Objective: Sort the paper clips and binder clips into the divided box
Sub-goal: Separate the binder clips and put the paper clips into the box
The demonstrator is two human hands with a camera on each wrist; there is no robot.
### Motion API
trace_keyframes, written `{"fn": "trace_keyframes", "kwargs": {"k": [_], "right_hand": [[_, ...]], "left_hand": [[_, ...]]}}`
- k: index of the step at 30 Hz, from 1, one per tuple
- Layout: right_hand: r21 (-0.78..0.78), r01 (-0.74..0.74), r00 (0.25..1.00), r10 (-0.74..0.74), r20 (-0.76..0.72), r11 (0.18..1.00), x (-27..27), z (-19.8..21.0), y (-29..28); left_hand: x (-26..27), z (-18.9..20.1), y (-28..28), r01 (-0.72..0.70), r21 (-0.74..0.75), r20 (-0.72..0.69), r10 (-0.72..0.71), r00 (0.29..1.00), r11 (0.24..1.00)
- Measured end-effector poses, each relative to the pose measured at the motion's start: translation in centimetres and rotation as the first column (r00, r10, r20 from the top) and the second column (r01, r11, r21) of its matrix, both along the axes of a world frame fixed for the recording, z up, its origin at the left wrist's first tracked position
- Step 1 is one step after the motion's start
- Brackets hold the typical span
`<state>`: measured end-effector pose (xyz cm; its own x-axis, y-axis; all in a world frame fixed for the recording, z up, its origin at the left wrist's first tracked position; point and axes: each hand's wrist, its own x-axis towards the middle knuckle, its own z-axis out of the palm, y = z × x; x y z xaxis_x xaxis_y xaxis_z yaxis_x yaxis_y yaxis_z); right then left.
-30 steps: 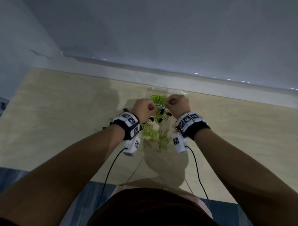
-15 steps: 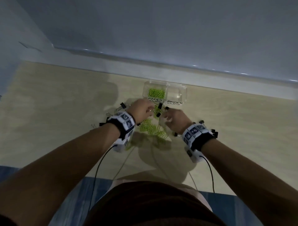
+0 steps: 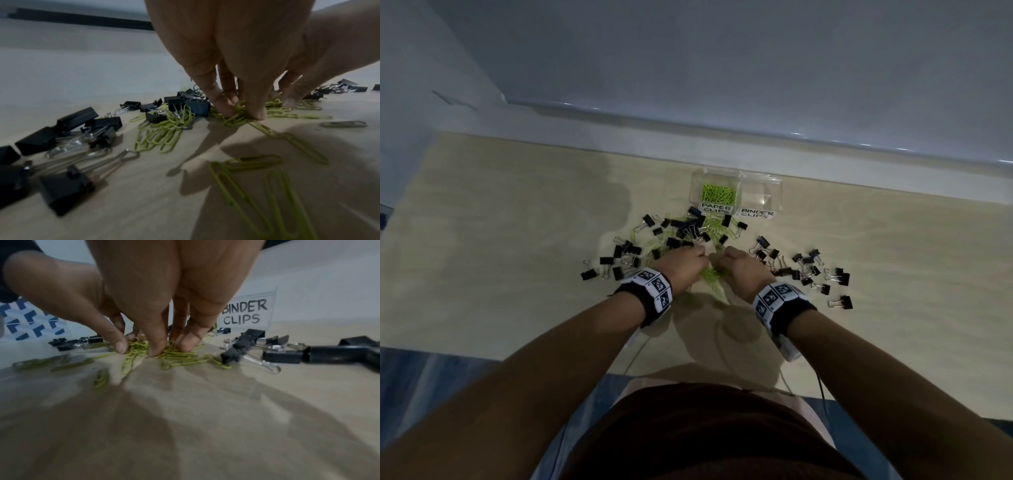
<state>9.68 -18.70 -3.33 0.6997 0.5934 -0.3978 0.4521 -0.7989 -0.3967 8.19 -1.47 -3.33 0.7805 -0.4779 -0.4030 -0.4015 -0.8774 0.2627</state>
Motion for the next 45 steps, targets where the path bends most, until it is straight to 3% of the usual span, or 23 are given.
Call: {"fn": "trace_keyframes", "kwargs": {"k": [5,8,13,16,20,24,27,33,35,38,42,45], "right_hand": [[0.068,0.082,0.996,-0.084,0.027,0.994,-0.2,0.1,0.2],[0.126,0.255,0.967,-0.255,-0.021,0.959,0.2,-0.1,-0.4],[0.291,0.598,0.801,-0.566,-0.194,0.747,2.0,1.6,-0.1],[0.401,0.627,0.772,-0.601,-0.205,0.668,4.7,3.6,0.7],[0.473,0.664,0.721,-0.662,-0.203,0.579,9.0,5.0,2.0],[0.432,0.682,0.705,-0.687,-0.176,0.590,11.7,5.1,2.7],[0.352,0.648,0.746,-0.656,-0.116,0.675,12.1,4.5,2.4],[0.371,0.552,0.808,-0.589,-0.019,0.747,8.7,4.5,-0.1],[0.275,0.454,0.878,-0.478,0.022,0.847,6.8,4.0,-1.0],[0.054,0.274,0.961,-0.270,-0.066,0.960,4.0,2.8,-2.0],[-0.091,0.063,0.990,-0.074,-0.120,0.994,1.2,1.3,-2.4],[-0.119,0.099,0.988,-0.112,-0.109,0.988,0.1,0.6,-1.8]], "left_hand": [[0.1,0.0,0.0,0.007,0.007,0.009,-0.007,1.000,1.000],[0.3,0.0,0.6,-0.106,-0.121,0.002,0.107,0.994,0.987],[1.4,0.8,1.1,-0.427,-0.441,-0.124,0.417,0.900,0.790],[2.9,2.3,0.9,-0.516,-0.539,-0.203,0.492,0.846,0.665],[5.6,4.3,0.6,-0.560,-0.612,-0.187,0.587,0.788,0.558],[9.2,5.3,0.1,-0.582,-0.637,-0.130,0.674,0.727,0.505],[11.6,4.8,-0.4,-0.580,-0.605,-0.073,0.687,0.723,0.546],[12.9,3.3,-1.3,-0.542,-0.508,-0.047,0.607,0.793,0.669],[11.8,3.4,-1.3,-0.515,-0.522,-0.044,0.581,0.813,0.680],[8.6,3.9,-0.6,-0.434,-0.500,-0.029,0.487,0.873,0.749],[3.1,2.9,0.8,-0.232,-0.268,-0.100,0.212,0.972,0.935],[0.0,0.7,1.1,-0.139,-0.103,-0.109,0.127,0.986,0.985]]}}
